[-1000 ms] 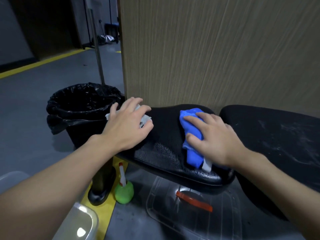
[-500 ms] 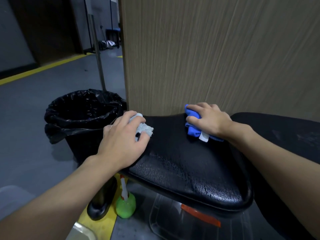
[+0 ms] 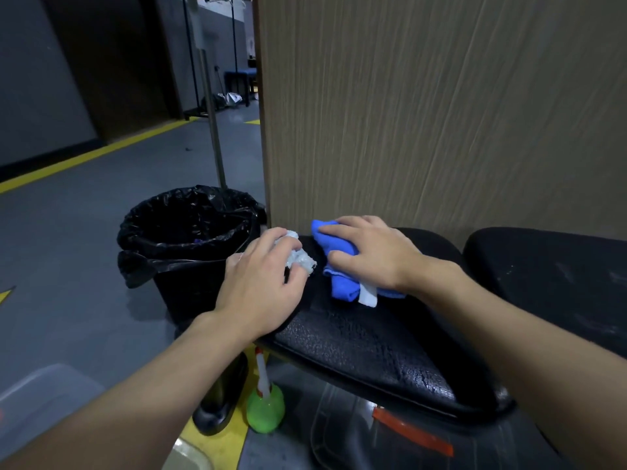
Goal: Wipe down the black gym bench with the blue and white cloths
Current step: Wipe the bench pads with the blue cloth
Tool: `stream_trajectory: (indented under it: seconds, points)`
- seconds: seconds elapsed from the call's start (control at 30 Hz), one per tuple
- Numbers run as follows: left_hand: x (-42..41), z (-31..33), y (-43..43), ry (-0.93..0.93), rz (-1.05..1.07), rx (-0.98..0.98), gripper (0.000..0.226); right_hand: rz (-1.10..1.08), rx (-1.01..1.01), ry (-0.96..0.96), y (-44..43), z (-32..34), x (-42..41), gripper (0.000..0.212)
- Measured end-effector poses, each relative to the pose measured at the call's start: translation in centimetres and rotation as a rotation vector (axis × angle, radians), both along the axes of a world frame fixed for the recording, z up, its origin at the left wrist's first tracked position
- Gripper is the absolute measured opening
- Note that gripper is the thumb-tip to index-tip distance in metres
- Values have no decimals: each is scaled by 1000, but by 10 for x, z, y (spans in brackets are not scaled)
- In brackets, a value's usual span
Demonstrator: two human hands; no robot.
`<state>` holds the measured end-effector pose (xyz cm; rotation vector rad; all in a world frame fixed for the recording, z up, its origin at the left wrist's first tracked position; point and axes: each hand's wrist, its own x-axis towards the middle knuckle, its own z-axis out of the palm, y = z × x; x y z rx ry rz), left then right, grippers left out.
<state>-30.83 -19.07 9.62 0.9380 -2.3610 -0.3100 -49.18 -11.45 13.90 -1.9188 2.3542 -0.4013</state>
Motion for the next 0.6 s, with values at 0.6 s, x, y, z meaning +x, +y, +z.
stream_trajectory:
  seconds: [0.6]
  points:
    - [-1, 0, 3, 29, 1, -14, 41, -235, 0, 116, 47, -7, 26, 56]
